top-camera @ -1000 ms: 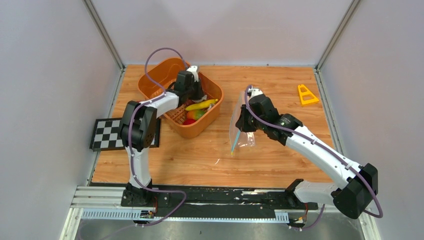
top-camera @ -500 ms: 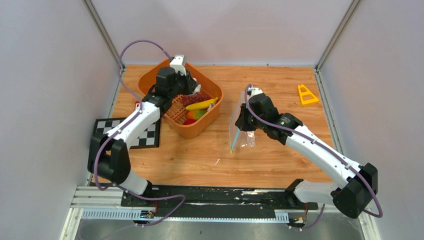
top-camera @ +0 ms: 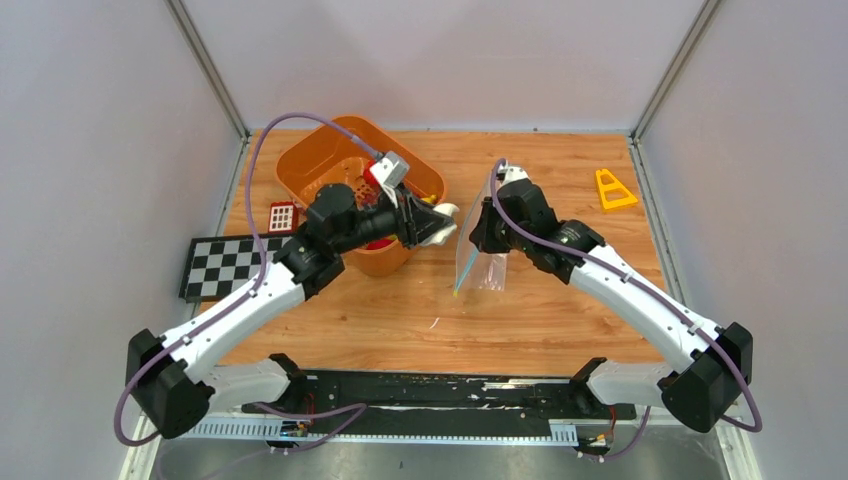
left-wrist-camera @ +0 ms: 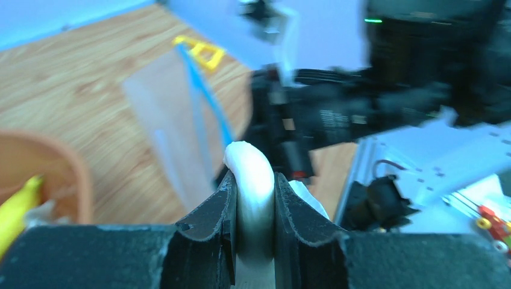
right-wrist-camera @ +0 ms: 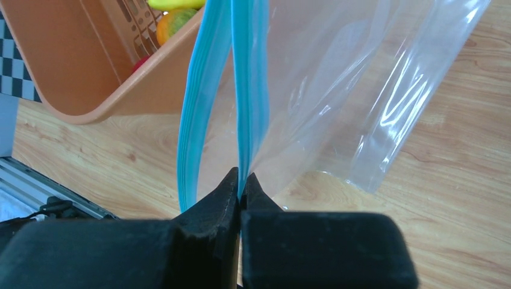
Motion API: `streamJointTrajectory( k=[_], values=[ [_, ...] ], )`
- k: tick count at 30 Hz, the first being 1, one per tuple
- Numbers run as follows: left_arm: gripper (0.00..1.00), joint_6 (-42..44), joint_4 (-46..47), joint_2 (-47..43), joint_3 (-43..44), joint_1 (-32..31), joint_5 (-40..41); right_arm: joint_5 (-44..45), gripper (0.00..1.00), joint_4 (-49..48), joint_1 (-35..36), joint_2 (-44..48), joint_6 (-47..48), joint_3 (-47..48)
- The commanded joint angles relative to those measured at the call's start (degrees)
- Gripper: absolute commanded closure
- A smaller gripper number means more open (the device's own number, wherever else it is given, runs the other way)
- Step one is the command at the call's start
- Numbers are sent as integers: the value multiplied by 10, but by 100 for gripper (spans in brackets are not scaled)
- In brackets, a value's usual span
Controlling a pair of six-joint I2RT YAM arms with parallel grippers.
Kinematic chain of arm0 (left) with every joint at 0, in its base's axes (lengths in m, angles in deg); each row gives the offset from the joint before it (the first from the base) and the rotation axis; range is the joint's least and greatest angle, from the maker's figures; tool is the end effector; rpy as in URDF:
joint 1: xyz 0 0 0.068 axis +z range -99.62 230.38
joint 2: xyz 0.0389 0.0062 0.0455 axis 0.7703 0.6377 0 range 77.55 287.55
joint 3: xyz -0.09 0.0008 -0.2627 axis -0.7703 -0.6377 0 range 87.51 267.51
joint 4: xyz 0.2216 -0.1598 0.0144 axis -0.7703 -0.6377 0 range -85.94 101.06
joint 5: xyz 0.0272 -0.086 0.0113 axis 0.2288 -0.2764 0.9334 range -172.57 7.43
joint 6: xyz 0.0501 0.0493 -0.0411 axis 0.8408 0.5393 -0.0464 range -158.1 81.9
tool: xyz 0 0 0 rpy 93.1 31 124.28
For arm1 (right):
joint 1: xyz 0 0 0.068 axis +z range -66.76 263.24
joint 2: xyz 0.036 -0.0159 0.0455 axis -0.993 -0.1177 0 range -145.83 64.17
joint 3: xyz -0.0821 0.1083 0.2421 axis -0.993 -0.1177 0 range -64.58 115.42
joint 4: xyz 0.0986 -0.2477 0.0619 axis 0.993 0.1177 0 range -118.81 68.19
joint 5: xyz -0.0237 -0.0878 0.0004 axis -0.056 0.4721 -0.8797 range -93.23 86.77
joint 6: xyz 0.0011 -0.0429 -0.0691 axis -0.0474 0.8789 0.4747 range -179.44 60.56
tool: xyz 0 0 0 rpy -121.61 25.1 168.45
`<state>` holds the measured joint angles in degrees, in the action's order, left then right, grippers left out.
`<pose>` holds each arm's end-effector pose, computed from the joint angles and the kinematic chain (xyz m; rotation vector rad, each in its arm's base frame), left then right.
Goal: Place the food in the zip-top bag and seal the zipper
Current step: Place the fake vegetable in the zipper food storage bag.
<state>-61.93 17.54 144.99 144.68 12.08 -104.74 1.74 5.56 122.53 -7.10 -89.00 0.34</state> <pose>0.2349 -0.2195 0.3657 0.5330 1.6777 -1.1266 0.2408 0.1891 0.3052 -0.1516 2.3298 0.5217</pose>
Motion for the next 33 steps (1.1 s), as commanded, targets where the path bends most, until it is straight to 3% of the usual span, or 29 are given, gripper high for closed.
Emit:
streamJointTrajectory(
  k=[1, 14, 21, 33],
  values=[
    [90, -15, 92, -21, -41, -41, -23, -14, 100, -38, -5, 1, -17, 31],
    [89, 37, 86, 50, -26, -130, -13, -41, 100, -47, -10, 34, -28, 23],
    [90, 96, 3, 69, -23, -138, 152, -83, 100, -50, -11, 47, -29, 17],
    [91, 120, -47, 113, 23, -147, 250, -126, 100, -48, -11, 70, -31, 10]
  ],
)
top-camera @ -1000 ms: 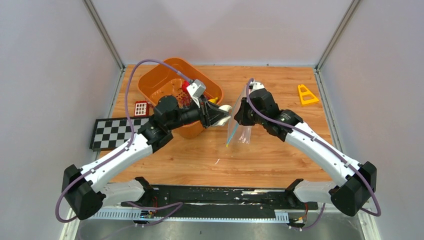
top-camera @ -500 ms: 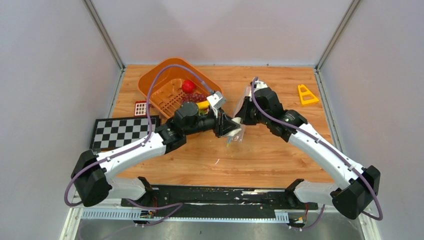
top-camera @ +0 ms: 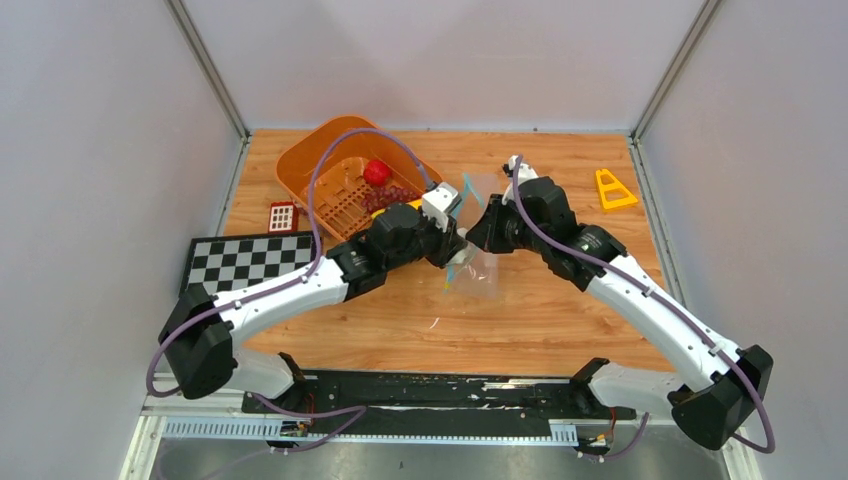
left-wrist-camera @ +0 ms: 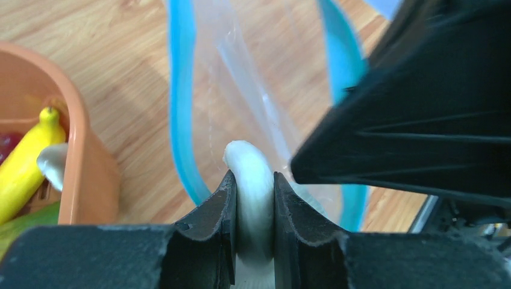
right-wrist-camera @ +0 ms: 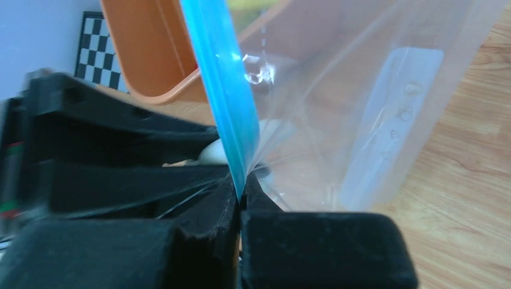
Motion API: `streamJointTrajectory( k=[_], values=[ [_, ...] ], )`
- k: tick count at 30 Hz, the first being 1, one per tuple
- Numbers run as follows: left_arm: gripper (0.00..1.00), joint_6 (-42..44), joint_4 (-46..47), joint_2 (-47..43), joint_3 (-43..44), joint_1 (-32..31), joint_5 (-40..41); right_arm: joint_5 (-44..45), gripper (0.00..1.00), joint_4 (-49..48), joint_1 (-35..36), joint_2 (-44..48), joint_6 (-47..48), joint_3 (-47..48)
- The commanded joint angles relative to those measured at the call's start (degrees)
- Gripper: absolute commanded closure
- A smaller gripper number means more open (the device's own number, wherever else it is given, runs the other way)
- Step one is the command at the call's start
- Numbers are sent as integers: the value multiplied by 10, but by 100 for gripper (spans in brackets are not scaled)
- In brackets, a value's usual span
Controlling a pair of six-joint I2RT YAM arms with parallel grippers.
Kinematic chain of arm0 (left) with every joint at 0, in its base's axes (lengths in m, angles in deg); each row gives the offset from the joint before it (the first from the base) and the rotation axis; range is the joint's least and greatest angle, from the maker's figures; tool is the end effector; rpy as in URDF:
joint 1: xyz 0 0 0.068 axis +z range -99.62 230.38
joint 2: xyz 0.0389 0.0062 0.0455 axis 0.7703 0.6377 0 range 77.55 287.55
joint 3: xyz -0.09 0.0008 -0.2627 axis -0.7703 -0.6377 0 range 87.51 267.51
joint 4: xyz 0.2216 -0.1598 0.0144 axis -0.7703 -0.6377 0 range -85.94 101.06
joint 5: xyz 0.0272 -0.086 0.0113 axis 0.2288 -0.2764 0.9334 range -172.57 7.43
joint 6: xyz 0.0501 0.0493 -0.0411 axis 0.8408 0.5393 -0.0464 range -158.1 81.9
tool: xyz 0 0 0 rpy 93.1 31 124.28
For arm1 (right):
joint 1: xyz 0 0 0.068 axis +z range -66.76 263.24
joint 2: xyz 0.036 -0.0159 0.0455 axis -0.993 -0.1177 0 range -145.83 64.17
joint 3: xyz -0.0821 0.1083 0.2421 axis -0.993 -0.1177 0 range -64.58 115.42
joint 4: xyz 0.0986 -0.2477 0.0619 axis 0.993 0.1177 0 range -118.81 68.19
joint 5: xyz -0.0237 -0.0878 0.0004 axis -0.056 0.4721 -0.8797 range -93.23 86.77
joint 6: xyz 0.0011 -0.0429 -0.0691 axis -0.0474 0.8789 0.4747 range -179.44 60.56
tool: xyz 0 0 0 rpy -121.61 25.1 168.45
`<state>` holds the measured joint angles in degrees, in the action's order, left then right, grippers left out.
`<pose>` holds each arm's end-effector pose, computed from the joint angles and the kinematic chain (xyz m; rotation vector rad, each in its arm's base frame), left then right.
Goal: Place the food in the zip-top bag and seal the zipper
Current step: Place the fake vegetable in the zipper food storage bag.
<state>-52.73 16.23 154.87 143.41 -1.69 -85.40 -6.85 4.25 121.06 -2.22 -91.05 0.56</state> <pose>0.2196 -0.2874 0.2971 0.6575 1.8282 -0.8410 0.2271 0.1819 0.3330 -0.1607 2.2643 0.7418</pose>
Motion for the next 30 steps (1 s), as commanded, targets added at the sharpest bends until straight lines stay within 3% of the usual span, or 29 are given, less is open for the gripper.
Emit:
streamJointTrajectory(
  k=[1, 11, 15, 18, 24, 30],
  values=[
    [91, 30, -40, 16, 40, -12, 70, -43, 100, -35, 4, 22, -11, 8],
    [84, -17, -94, 54, 122, -22, 170, -99, 100, -15, 3, 6, -11, 11],
    [71, -39, -76, 61, 125, -21, 147, -78, 100, 7, 3, 4, -12, 14],
    [51, -43, -71, 73, 122, -22, 113, -68, 100, -5, -5, 18, -26, 5],
    [23, -50, -26, 50, 83, -22, 74, -105, 100, -35, -58, 48, -53, -23],
    [17, -31, -32, 9, 80, -22, 52, -170, 100, -86, -115, 58, -87, -75]
  ],
)
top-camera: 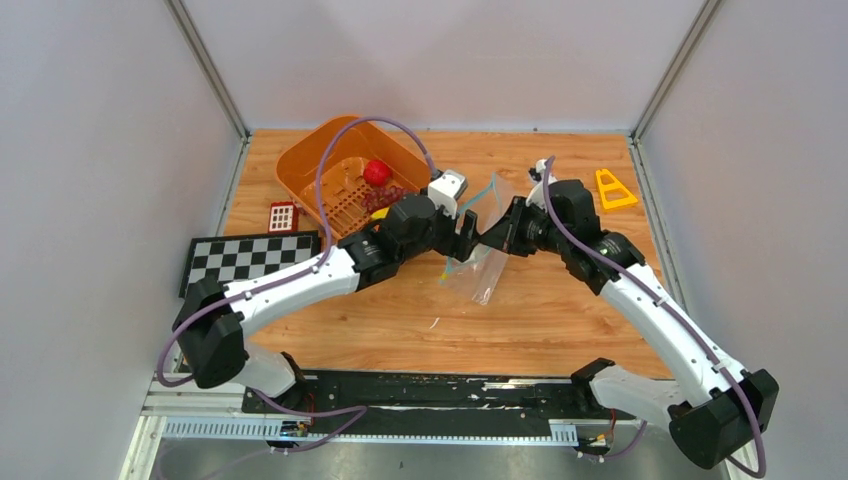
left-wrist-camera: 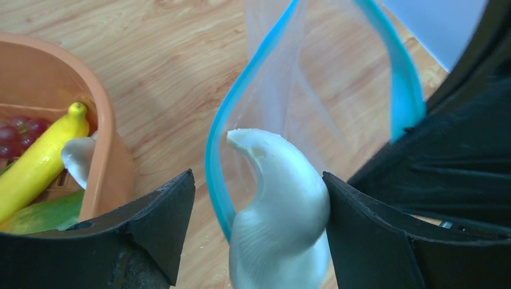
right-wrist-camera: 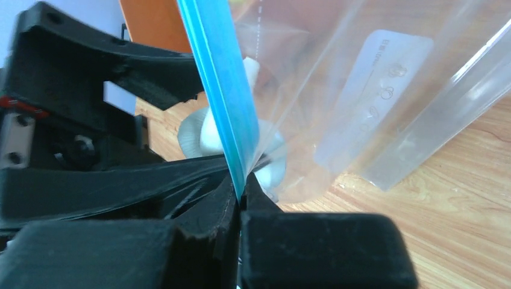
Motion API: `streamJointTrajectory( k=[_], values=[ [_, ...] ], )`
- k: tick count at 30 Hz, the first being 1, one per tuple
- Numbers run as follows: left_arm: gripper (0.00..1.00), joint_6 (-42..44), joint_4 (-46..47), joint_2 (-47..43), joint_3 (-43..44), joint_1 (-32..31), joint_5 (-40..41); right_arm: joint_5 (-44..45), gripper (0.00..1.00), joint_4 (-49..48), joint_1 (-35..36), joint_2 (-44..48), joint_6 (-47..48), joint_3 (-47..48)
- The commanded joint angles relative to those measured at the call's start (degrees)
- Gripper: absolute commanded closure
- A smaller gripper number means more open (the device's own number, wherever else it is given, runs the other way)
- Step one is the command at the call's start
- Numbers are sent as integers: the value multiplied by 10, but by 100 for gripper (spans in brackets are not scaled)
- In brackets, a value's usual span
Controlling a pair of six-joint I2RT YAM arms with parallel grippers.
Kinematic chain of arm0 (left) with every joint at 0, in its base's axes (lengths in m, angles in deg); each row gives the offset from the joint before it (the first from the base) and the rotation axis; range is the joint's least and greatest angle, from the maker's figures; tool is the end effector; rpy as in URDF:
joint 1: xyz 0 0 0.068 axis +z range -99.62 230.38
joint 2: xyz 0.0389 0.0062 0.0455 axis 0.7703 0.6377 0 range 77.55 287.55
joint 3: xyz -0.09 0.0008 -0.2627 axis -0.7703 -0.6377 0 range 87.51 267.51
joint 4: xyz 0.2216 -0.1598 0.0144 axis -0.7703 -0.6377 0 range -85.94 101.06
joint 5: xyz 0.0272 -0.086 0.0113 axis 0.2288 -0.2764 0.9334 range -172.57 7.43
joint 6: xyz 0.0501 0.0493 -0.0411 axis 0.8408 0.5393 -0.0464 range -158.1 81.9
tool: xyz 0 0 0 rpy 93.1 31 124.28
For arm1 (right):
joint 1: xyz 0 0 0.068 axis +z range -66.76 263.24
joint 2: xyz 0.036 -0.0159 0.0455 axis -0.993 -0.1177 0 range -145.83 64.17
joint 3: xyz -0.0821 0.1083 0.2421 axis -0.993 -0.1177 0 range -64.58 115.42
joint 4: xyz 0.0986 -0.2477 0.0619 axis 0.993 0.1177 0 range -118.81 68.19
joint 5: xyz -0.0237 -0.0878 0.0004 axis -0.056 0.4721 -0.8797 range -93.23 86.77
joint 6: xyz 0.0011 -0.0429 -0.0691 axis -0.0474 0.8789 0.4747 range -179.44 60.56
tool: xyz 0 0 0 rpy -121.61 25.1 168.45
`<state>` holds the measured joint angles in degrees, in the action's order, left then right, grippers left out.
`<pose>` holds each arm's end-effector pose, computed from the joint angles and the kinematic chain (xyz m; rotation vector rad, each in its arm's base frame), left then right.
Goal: Place the food in the zip-top bag and seal the zipper
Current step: Place the fake vegetable in the zipper food storage bag.
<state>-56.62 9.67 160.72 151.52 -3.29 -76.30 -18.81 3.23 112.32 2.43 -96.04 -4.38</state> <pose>0.2351 -0.3067 0.3020 0.5307 1.9267 -0.7269 0.2272 0.1481 0.3250 -0.0175 2.2909 0.9273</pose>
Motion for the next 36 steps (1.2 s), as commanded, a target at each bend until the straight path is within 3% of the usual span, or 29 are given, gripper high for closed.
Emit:
streamJointTrajectory(
  k=[1, 7, 19, 21, 26, 30, 33, 36],
  values=[
    [15, 8, 36, -58, -6, -6, -40, -58, 100, -85, -36, 13, -43, -33],
    [6, 14, 22, -76, -15, -6, -33, -98, 100, -119, -51, 13, -64, -60],
    [7, -17, -18, -43, -9, -4, -30, -114, 100, -133, -60, 14, -68, -64],
    [5, -15, 2, -55, -13, -4, -66, -114, 100, -133, -63, 14, -66, -66],
    [9, 13, 63, -94, -14, -2, -246, -104, 100, -130, -75, 15, -60, -75],
    [16, 19, 75, -99, -20, 10, -293, -68, 100, -110, -76, 22, -46, -71],
    [16, 6, 45, -96, -19, 20, -223, -80, 100, -110, -75, 20, -46, -70],
    [17, 8, -3, -102, -18, 20, -103, -76, 100, -105, -75, 26, -44, -67]
  ],
)
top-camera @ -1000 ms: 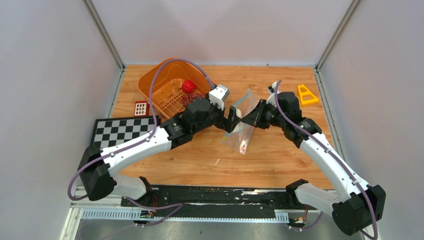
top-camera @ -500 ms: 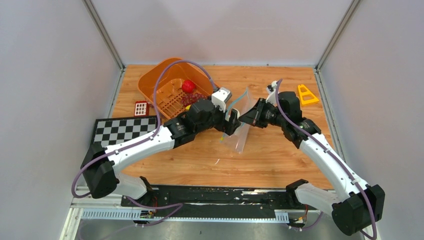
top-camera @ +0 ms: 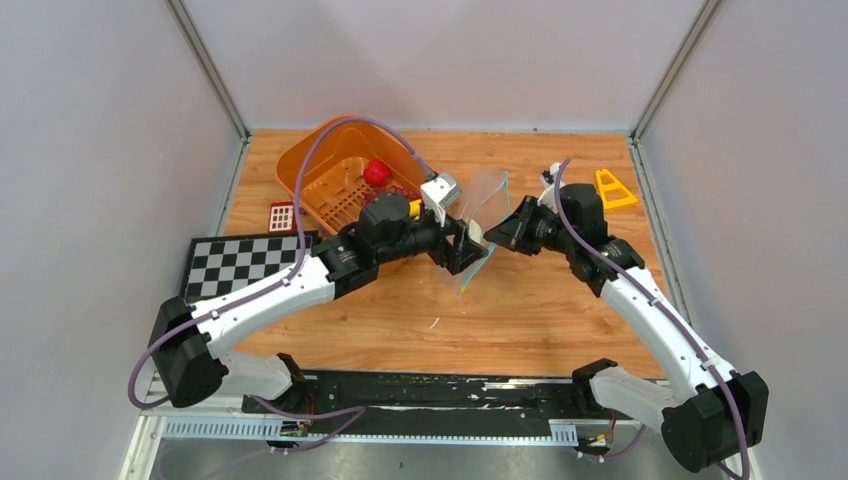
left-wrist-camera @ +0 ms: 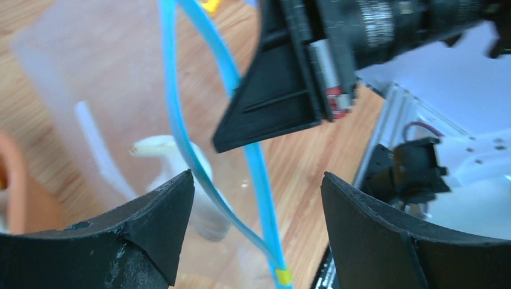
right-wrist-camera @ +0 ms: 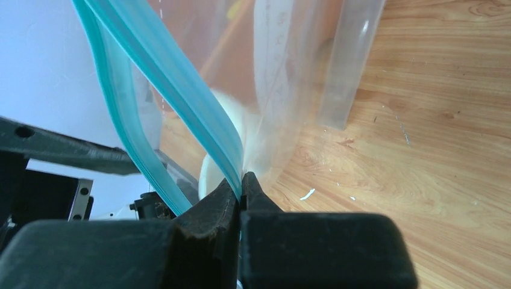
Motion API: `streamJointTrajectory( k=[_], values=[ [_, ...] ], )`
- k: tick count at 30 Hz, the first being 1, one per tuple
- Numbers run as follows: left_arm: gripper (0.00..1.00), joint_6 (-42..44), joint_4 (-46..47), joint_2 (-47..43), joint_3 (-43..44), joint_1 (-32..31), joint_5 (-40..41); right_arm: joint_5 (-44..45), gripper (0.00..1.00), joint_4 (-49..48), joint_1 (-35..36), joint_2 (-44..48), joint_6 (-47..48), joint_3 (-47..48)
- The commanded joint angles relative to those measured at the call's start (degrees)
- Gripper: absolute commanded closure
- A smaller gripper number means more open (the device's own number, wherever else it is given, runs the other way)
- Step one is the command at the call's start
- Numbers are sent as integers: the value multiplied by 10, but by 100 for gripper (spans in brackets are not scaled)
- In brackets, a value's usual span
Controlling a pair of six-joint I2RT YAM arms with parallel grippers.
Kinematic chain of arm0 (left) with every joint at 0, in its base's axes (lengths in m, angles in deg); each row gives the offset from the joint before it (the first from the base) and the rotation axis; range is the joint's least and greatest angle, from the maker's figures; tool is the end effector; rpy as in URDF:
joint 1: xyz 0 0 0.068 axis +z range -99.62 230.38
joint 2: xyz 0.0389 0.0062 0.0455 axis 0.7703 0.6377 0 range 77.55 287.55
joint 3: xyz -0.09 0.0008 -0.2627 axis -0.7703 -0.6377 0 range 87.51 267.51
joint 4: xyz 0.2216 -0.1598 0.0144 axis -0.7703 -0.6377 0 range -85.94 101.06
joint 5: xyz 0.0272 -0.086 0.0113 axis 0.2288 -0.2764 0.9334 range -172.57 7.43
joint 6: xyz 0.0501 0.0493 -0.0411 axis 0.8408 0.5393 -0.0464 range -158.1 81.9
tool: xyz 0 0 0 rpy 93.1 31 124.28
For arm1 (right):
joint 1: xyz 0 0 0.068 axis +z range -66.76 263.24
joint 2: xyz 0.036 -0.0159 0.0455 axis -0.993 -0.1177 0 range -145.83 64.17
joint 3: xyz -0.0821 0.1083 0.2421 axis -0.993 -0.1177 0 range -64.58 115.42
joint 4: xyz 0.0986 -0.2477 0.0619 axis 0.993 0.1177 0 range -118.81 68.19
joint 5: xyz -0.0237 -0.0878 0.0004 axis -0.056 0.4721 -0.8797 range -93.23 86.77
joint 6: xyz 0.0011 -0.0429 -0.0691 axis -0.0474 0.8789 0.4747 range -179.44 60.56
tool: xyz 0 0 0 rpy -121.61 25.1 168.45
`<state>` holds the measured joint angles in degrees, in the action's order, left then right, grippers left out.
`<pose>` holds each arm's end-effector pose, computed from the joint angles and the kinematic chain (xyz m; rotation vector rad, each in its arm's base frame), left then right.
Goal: Place the food in the zip-top bag and seal the zipper
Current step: Place the fake vegetable in the zipper food storage bag.
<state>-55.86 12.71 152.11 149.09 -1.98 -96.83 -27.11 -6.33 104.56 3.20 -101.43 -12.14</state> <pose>0.2017 -0.2900 0.3453 0.7468 1.7466 -1.0828 0.2433 0.1256 0.2984 0.1384 2.2548 1.0696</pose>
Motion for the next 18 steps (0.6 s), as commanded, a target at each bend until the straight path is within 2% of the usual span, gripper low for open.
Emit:
streamJointTrajectory(
  k=[1, 3, 7, 11, 15, 18],
  values=[
    [17, 2, -44, -19, 5, 7, 134, 9, 100, -7, 2, 21, 10, 13],
    [19, 9, -62, -20, 4, 7, 187, 9, 100, -2, 2, 23, 11, 17],
    [26, 17, -89, 0, 26, 7, 196, -1, 100, 0, 2, 26, 9, 20],
    [44, 18, -107, 23, 47, 7, 185, -4, 100, 8, 2, 32, 11, 27],
    [55, 36, -126, 51, 73, 7, 141, -11, 100, 27, 2, 32, 25, 45],
    [76, 39, -130, 66, 85, 7, 128, -14, 100, 55, 2, 27, 49, 67]
  ],
)
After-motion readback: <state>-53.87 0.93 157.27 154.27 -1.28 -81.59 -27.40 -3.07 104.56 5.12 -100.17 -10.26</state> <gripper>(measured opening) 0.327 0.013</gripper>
